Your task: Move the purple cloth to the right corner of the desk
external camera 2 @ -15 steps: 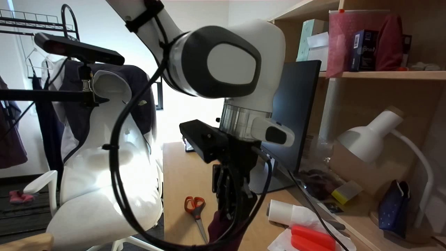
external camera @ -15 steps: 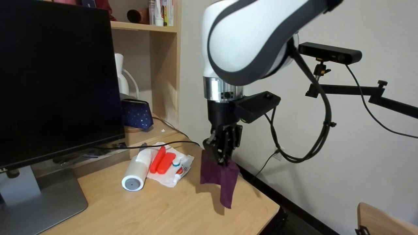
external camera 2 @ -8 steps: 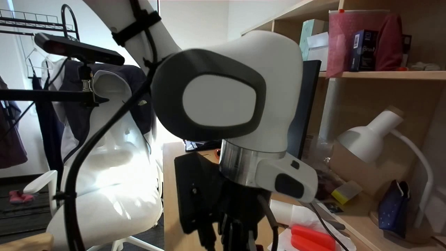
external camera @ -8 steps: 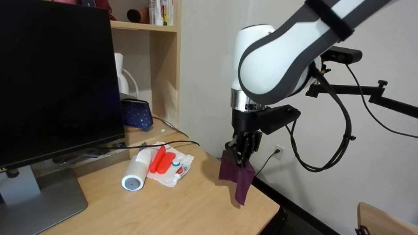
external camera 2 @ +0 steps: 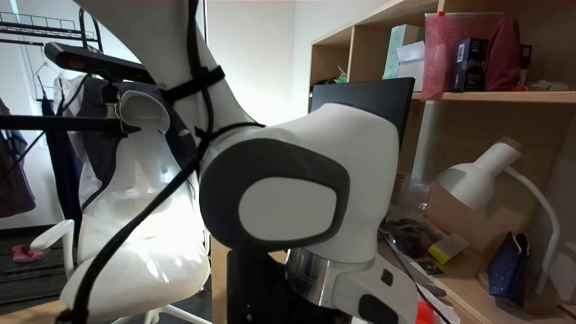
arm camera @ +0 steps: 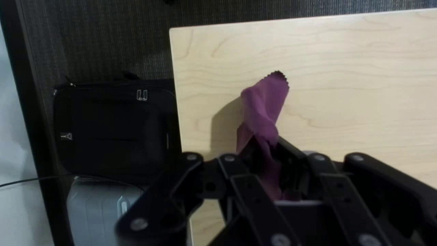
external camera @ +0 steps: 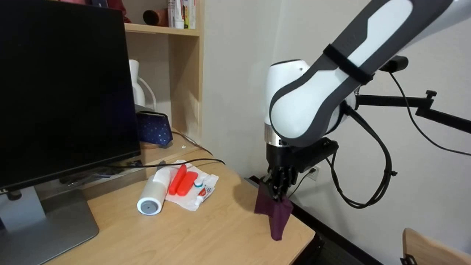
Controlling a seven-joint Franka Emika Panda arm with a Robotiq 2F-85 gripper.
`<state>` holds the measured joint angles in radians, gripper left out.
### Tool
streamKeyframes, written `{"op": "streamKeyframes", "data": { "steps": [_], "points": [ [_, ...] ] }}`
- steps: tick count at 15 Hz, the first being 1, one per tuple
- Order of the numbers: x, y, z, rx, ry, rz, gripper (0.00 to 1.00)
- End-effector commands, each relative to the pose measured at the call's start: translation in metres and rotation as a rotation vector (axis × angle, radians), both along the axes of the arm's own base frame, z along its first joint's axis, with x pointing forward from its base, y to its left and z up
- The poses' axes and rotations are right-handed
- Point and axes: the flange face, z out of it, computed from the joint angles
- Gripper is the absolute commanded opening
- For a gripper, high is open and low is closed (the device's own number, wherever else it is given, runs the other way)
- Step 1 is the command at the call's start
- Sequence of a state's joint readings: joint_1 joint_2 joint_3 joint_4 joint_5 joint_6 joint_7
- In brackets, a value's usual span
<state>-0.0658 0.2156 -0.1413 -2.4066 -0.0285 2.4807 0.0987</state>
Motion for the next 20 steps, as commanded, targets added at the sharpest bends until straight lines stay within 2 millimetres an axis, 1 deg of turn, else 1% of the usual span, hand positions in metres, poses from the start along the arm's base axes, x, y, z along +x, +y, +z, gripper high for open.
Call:
{"op": "streamKeyframes", "data": {
  "steps": [1, 3, 5, 6, 7, 8, 10, 14, 17, 18, 20],
  "points": [
    [-0.015, -0.014, -0.022, -0.011, 0.021, -0.055, 0.09],
    [-0.021, -0.016, -0.035, 0.005, 0.048, -0.065, 0.09],
    [-0.024, -0.015, -0.045, 0.007, 0.079, -0.058, 0.09],
    [-0.024, -0.015, -0.047, 0.003, 0.085, -0.059, 0.36],
    [-0.024, -0.014, -0.048, 0.004, 0.088, -0.058, 0.37],
    [-0.024, -0.014, -0.048, 0.000, 0.088, -0.063, 0.41],
    [-0.024, -0.014, -0.043, -0.010, 0.084, -0.065, 0.54],
    [-0.022, -0.011, -0.026, -0.018, 0.042, -0.080, 0.80],
    [-0.019, -0.006, -0.002, -0.004, -0.026, -0.056, 0.98],
    [-0.017, -0.003, 0.006, -0.001, -0.050, -0.039, 1.00],
    [-0.014, 0.008, 0.028, 0.000, -0.119, -0.006, 1.00]
  ]
}}
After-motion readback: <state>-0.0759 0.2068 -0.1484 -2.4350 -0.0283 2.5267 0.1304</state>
